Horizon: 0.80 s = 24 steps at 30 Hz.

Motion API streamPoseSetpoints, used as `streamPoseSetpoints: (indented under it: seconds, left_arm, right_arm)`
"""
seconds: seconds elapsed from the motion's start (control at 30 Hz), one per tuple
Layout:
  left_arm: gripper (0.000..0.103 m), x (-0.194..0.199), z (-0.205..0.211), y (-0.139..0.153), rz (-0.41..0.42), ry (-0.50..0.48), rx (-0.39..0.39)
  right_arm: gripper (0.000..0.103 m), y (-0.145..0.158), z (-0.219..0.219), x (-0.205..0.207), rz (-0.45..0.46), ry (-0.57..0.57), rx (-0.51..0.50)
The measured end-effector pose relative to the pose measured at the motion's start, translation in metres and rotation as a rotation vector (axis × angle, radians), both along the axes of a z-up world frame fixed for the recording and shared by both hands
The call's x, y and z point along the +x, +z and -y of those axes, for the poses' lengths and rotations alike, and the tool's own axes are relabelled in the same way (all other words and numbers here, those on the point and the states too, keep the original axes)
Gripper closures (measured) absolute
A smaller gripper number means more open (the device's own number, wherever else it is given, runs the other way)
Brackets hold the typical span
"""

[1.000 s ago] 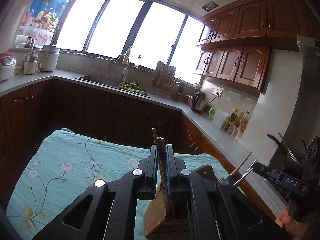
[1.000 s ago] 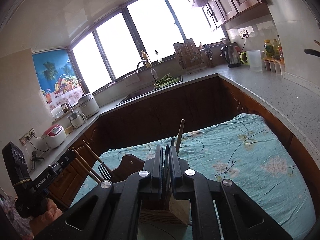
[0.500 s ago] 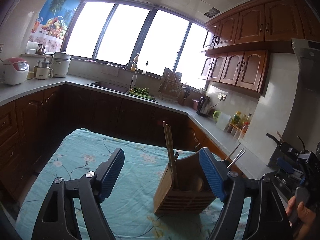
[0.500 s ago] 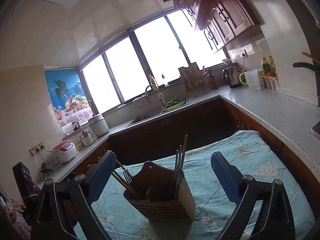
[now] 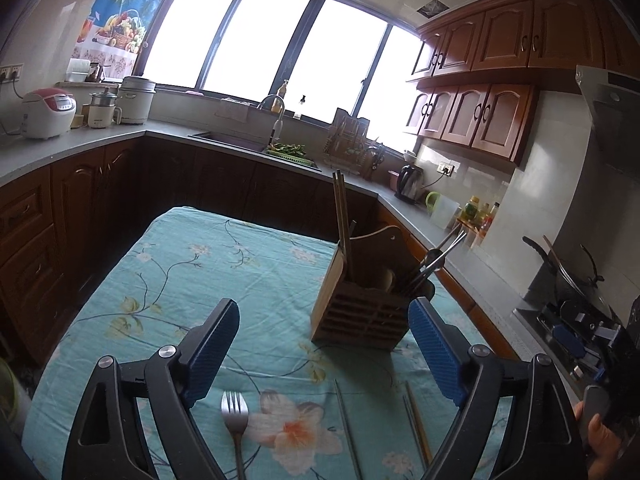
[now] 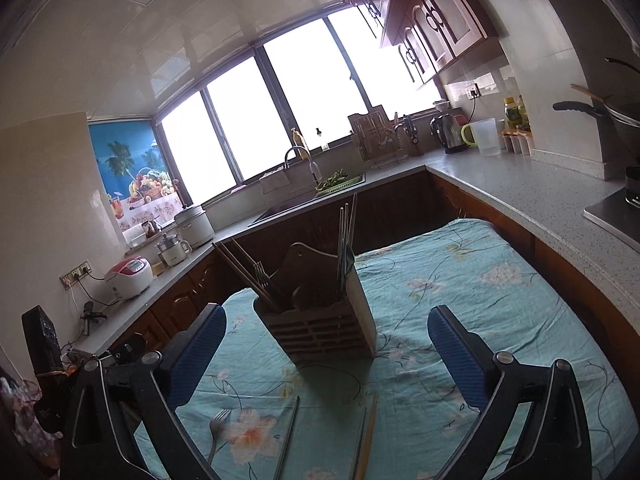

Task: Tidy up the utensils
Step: 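Move both open grippers back down to the fork and chopsticks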

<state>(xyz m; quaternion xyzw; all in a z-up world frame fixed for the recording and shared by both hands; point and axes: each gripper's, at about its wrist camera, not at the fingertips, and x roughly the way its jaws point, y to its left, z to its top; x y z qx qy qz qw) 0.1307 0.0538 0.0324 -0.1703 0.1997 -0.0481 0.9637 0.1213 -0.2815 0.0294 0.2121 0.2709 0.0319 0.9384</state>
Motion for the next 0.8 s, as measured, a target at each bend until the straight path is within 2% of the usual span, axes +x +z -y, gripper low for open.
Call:
streamPoseSetpoints:
  seconds: [0.43,0.8]
  left_arm:
    - [0.015,-0.035,0.009,-0.015,-0.096,-0.029,0.028]
    - [0.015,-0.039,0.013,-0.02,-0.169,-0.018,0.052]
  right_arm:
    - [0.001,-0.044,-0.01,-0.054,-0.116,-0.013,-0.039]
    - [0.001,-0.069,-0.006,-0.065,-0.18,-0.023,-0.038]
